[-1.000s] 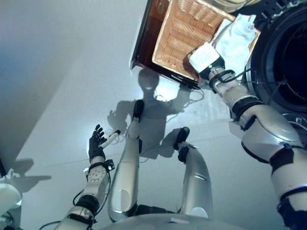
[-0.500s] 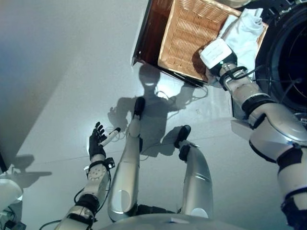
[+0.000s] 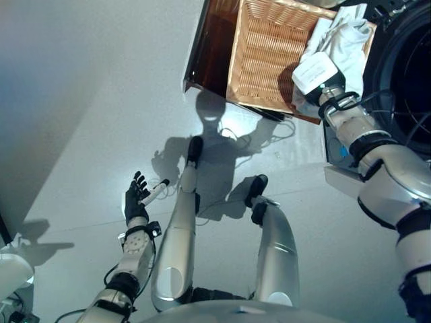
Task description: Pick up the clothes and place them into the washing machine
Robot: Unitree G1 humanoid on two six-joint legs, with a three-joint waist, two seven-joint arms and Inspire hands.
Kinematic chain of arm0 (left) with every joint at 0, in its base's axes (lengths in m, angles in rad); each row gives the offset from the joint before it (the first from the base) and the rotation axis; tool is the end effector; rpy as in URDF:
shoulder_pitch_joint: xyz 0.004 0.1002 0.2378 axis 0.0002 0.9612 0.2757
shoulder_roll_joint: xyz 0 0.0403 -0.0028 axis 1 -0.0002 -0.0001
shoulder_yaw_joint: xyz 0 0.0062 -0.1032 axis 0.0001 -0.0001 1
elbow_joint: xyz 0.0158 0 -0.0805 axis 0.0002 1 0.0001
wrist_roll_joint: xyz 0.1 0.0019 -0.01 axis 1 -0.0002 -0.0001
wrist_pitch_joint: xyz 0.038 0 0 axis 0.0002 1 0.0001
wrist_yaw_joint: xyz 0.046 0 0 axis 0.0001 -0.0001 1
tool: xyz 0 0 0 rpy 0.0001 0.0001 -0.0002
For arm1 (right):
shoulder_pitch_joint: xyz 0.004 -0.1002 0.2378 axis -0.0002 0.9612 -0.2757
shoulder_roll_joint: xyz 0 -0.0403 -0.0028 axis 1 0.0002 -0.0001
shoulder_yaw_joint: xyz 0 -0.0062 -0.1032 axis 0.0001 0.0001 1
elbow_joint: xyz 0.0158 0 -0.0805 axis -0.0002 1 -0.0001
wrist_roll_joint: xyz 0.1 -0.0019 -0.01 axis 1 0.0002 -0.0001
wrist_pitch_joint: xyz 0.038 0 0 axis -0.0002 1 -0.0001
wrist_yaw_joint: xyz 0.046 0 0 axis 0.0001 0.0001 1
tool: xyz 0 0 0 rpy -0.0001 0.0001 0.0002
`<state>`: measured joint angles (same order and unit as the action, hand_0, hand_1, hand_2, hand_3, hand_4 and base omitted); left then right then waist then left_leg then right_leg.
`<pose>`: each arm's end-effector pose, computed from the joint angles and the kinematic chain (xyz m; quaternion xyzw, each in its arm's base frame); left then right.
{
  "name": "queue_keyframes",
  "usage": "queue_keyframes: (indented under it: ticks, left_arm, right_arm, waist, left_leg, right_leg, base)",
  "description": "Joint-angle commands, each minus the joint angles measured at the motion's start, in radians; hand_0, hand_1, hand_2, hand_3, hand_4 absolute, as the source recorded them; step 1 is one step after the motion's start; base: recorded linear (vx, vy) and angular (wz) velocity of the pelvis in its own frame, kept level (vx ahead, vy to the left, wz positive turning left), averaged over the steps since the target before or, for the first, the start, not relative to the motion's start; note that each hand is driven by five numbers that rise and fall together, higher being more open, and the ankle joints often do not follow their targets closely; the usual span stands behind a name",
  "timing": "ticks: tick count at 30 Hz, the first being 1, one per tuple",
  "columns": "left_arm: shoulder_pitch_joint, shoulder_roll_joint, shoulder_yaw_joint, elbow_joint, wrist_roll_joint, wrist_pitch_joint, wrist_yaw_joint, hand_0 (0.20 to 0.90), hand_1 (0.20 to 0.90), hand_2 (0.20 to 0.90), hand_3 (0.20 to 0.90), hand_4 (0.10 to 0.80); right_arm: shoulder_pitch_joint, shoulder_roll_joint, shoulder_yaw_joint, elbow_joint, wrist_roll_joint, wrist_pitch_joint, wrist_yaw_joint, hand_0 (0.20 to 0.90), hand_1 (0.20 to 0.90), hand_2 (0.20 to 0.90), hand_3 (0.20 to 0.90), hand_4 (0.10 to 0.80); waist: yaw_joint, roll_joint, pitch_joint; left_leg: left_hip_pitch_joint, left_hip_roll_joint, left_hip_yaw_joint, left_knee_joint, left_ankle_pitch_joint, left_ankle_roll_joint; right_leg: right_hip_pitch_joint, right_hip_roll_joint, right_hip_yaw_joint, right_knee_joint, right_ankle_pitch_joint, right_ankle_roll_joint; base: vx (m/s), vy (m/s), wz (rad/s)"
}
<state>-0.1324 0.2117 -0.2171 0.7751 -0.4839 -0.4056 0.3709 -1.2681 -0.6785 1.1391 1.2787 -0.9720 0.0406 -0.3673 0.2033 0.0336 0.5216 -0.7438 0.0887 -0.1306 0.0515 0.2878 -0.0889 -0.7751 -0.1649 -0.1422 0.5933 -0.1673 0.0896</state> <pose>0.1922 0.1832 -0.0456 -0.0493 0.1451 0.2089 0.9659 0.3615 -0.2551 0.1961 -0.9378 -0.0590 -0.0482 0.3386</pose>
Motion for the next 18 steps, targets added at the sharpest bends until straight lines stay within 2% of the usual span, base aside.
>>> queue_keyframes:
  ticks: [1,18]
  left_arm:
    - [0.058,0.035,-0.019,-0.029,-0.005,-0.054,0.025,0.900,0.900,0.900,0.900,0.800]
    - [0.056,0.037,-0.022,-0.026,0.007,-0.055,0.033,0.900,0.900,0.900,0.900,0.800]
  right_arm:
    - [-0.149,-0.123,0.017,-0.003,0.004,0.061,-0.035,0.200,0.200,0.200,0.200,0.300]
    - [-0.159,-0.099,-0.007,-0.006,0.020,0.069,-0.061,0.200,0.200,0.200,0.200,0.300]
  waist:
    - [0.002,0.020,-0.002]
    - [0.007,0.014,-0.002]
  left_leg:
    - [-0.022,-0.003,0.025,0.043,-0.056,-0.044]
    - [0.006,-0.007,0.027,0.042,-0.058,-0.041]
  right_leg:
    - [0.037,-0.006,0.060,-0.162,0.099,0.017]
    - [0.068,-0.008,0.059,-0.168,0.103,0.019]
  base:
    - [0.000,0.000,0.00]
    - [0.000,0.000,0.00]
